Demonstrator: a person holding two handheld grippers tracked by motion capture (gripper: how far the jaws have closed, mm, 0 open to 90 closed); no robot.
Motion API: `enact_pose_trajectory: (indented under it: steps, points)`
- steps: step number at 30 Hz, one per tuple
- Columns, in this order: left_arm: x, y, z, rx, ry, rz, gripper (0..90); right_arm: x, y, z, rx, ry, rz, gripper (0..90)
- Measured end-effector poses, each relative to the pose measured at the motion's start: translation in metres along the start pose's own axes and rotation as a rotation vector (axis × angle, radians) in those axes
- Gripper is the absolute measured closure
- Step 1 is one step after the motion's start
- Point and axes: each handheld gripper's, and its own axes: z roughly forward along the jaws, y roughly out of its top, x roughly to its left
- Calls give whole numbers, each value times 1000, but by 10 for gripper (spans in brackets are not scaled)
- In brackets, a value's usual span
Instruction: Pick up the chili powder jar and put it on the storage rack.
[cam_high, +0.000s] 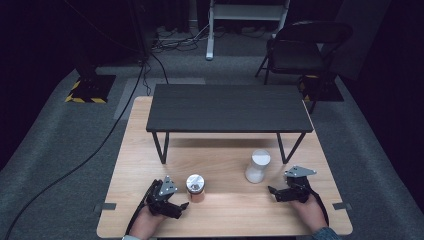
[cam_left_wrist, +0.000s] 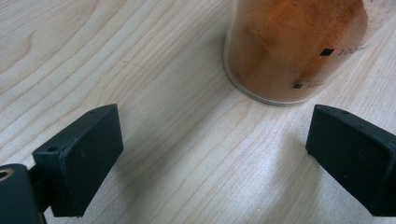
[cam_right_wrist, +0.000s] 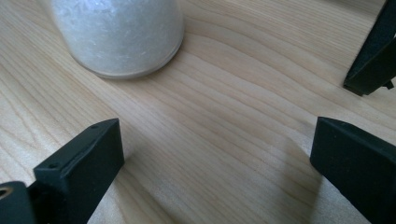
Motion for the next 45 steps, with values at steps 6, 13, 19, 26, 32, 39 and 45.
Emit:
enact_pose_trajectory:
  steps: [6, 13, 19, 26, 32, 39, 45]
  points:
    - [-1, 0, 0, -1, 3, -2, 36, 0, 0, 0, 1, 0, -1, 24]
    - [-1, -1, 0, -1, 5, -5, 33, 0, 1, 1, 1, -1, 0, 23]
    - [-2, 0, 0, 2, 10, -10, 29, 0, 1, 1, 1, 0, 0, 24]
    - [-1, -6, -3, -43, 23, -13, 27, 0, 1, 1, 1, 0, 0, 24]
    - [0, -26, -14, -219, 11, -19, 12, 0, 1, 1, 1, 0, 0, 24]
    - [-2, -53, -23, -449, 19, -17, 10, 0, 1, 1, 1, -1, 0, 24]
    - [0, -60, -25, -515, -7, -9, 17, 0, 1, 1, 1, -1, 0, 24]
